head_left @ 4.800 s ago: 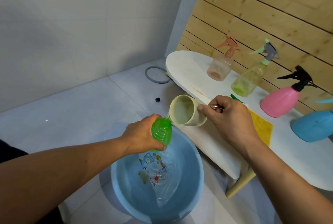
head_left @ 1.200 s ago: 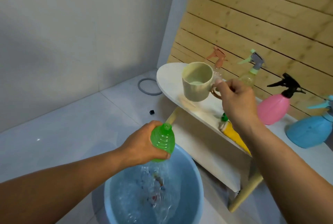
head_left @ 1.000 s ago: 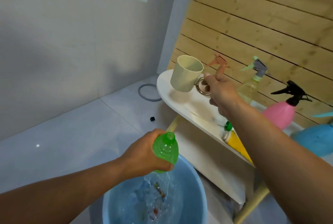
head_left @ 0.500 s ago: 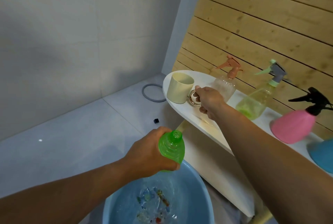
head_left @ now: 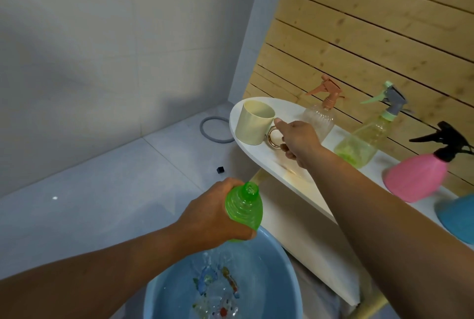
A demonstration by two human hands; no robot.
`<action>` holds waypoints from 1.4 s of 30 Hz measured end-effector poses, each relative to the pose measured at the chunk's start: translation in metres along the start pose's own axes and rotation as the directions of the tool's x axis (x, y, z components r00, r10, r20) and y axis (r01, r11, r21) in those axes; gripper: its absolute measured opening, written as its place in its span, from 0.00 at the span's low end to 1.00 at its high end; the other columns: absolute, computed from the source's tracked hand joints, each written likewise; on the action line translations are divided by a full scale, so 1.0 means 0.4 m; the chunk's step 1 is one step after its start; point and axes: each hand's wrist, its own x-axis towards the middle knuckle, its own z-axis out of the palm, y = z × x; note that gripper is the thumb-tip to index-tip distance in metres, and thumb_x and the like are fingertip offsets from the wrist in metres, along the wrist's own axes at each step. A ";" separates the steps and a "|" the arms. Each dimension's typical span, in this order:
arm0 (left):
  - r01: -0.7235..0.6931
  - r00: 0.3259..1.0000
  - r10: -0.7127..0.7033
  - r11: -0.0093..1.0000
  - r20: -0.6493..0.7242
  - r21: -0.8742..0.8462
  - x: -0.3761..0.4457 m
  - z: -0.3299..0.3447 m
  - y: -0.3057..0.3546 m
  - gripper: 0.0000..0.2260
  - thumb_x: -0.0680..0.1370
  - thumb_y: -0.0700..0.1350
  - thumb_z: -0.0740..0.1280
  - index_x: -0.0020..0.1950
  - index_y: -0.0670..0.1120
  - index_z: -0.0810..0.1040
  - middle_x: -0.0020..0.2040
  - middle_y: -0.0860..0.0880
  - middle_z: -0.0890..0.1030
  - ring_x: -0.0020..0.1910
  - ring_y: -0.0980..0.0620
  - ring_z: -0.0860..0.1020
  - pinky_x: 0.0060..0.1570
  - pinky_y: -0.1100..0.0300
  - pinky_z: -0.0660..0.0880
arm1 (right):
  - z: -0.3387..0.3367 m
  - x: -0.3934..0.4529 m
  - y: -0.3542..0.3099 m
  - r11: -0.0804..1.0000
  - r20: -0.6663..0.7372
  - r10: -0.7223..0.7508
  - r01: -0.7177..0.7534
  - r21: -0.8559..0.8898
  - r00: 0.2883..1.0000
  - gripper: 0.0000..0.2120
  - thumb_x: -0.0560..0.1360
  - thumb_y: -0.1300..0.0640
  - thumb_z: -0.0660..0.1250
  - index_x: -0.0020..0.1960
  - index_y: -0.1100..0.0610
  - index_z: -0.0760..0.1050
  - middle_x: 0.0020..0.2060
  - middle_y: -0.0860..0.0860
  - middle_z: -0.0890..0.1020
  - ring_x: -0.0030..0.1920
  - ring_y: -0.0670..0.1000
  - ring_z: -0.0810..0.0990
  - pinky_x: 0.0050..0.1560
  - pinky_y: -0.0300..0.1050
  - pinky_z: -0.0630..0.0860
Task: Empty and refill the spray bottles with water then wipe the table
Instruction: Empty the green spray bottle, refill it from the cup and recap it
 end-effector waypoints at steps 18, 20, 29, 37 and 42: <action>0.061 0.998 -0.060 0.998 -0.018 0.011 -0.040 0.013 0.030 0.38 0.53 0.63 0.81 0.60 0.70 0.71 0.56 0.62 0.81 0.55 0.58 0.81 0.59 0.49 0.80 | -0.358 -0.122 0.210 0.688 -0.211 0.181 -0.277 -0.671 0.961 0.37 0.66 0.23 0.65 0.41 0.59 0.79 0.22 0.50 0.81 0.24 0.52 0.81 0.26 0.38 0.73; 0.059 0.998 -0.058 0.998 -0.023 0.014 -0.044 0.015 0.035 0.38 0.52 0.64 0.81 0.59 0.71 0.70 0.56 0.62 0.81 0.55 0.58 0.81 0.59 0.49 0.80 | -0.349 -0.120 0.219 0.758 -0.241 0.207 -0.311 -0.573 0.948 0.43 0.61 0.24 0.68 0.53 0.62 0.76 0.34 0.55 0.85 0.31 0.55 0.84 0.29 0.43 0.78; 0.069 0.998 -0.068 0.997 -0.015 0.039 -0.056 0.006 0.039 0.38 0.53 0.63 0.80 0.61 0.67 0.72 0.57 0.61 0.81 0.56 0.56 0.81 0.60 0.49 0.79 | -0.313 -0.112 0.248 0.933 -0.275 0.347 -0.360 0.003 0.897 0.39 0.58 0.43 0.83 0.59 0.64 0.75 0.40 0.57 0.79 0.35 0.54 0.77 0.33 0.44 0.76; 0.097 0.995 -0.097 0.990 -0.003 0.106 -0.067 0.008 0.041 0.41 0.54 0.64 0.79 0.65 0.65 0.71 0.57 0.61 0.81 0.56 0.55 0.81 0.60 0.50 0.79 | -0.281 -0.278 0.060 0.947 -0.258 -0.142 0.207 0.245 0.956 0.20 0.68 0.49 0.81 0.55 0.55 0.79 0.48 0.57 0.85 0.40 0.54 0.84 0.38 0.44 0.83; 0.087 0.996 -0.087 0.989 0.001 0.120 -0.076 0.018 0.049 0.39 0.57 0.61 0.83 0.65 0.66 0.71 0.56 0.61 0.81 0.56 0.56 0.81 0.59 0.51 0.80 | -0.222 -0.420 -0.052 0.823 -0.221 -0.561 0.566 -0.045 0.798 0.22 0.68 0.44 0.79 0.59 0.44 0.76 0.51 0.43 0.82 0.49 0.49 0.82 0.47 0.47 0.83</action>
